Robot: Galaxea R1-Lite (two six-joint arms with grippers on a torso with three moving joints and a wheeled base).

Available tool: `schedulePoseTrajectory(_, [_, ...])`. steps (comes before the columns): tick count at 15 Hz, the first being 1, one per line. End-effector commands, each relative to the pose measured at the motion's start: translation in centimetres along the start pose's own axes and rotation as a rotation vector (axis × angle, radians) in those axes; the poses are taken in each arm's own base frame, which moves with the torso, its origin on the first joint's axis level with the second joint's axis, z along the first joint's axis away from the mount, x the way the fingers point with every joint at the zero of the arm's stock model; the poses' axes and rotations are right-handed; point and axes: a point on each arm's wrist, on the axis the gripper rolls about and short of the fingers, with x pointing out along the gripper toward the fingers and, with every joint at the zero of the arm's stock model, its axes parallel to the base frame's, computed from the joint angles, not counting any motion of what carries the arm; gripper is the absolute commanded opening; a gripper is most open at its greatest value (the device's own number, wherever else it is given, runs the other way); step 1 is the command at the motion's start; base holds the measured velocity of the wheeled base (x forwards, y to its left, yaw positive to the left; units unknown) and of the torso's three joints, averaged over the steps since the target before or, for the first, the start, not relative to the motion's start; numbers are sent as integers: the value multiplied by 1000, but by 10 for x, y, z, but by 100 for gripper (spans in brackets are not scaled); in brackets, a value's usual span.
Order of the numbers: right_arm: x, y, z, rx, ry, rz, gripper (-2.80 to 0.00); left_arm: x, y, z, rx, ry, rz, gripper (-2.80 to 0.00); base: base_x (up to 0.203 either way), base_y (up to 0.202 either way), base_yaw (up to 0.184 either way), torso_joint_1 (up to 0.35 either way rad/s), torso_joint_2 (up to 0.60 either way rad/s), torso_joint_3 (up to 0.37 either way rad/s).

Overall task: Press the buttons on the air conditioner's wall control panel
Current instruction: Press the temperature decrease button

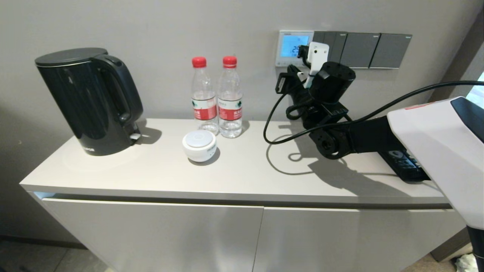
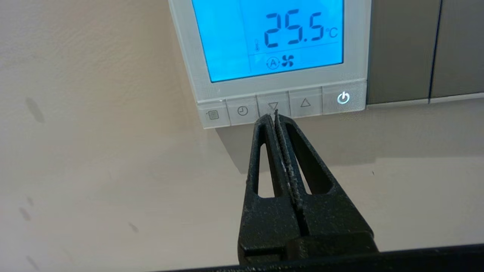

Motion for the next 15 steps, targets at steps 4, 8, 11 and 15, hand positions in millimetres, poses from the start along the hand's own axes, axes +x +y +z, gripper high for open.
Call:
schedulePoseTrajectory(4, [3,1,-5,0,-6,-3,-280,0,0,0,-1,0,0,-280,0,0,0,0,0,0])
schedulePoseTrajectory(8, [3,0,-7,-4,3,-2,-280,0,0,0,0,-2,0,-280,0,0,0,0,0,0])
schedulePoseTrajectory(11, [3,1,-5,-2,0,-3,-280,0,0,0,-2,-2,0,-280,0,0,0,0,0,0])
schedulePoseTrajectory(15, [1,0,-2,-1,-3,-3,-280,0,0,0,-1,-1,0,-280,0,0,0,0,0,0])
